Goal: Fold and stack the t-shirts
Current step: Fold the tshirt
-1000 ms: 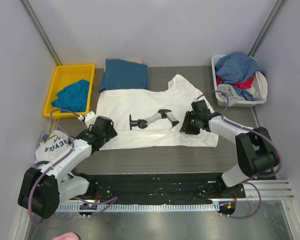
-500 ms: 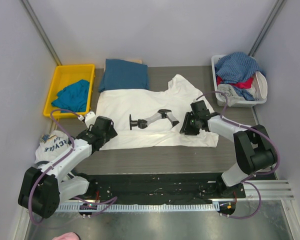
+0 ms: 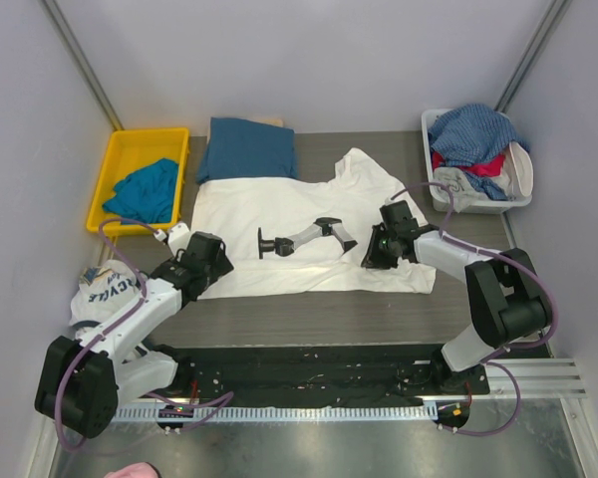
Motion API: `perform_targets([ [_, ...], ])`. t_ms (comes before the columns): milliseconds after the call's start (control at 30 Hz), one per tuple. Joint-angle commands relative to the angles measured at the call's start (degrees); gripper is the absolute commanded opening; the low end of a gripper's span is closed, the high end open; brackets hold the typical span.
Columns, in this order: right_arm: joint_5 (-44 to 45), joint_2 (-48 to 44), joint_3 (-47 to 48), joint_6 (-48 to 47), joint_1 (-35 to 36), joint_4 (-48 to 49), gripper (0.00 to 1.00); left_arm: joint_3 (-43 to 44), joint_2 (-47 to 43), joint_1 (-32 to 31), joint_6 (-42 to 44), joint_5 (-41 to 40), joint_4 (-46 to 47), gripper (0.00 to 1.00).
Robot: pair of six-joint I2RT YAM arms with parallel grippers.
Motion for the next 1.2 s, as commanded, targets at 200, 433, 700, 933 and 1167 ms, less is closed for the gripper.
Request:
perform_targets([
  [200,0.7,-1.4,-0.2,0.0,0.4,1.4,0.05,0.0,-0.5,-0.1,-0.1,-0.8,0.7,1.00],
  [433,0.0,-2.4,2.4,-0.2,0.4,-0.1,0.04,-0.2,-1.1,-0.1,-0.2,-0.8,0.5,1.00],
  [700,-1.0,0.0,6.7,-0.6,0.3,-0.4,0.04,-0.4,-2.0,-0.1,-0.7,-1.0,-0.3,1.00],
  [933,-1.3,3.9,12.3,-1.3,0.5,-0.6,0.04,-0.6,-2.6,-0.1,-0.9,-1.0,-0.8,1.00],
  [1167,-1.8,10.1,18.7,-2.0,0.8,-0.5,0.04,-1.0,-2.9,-0.1,-1.1,-0.8,-0.9,1.00],
])
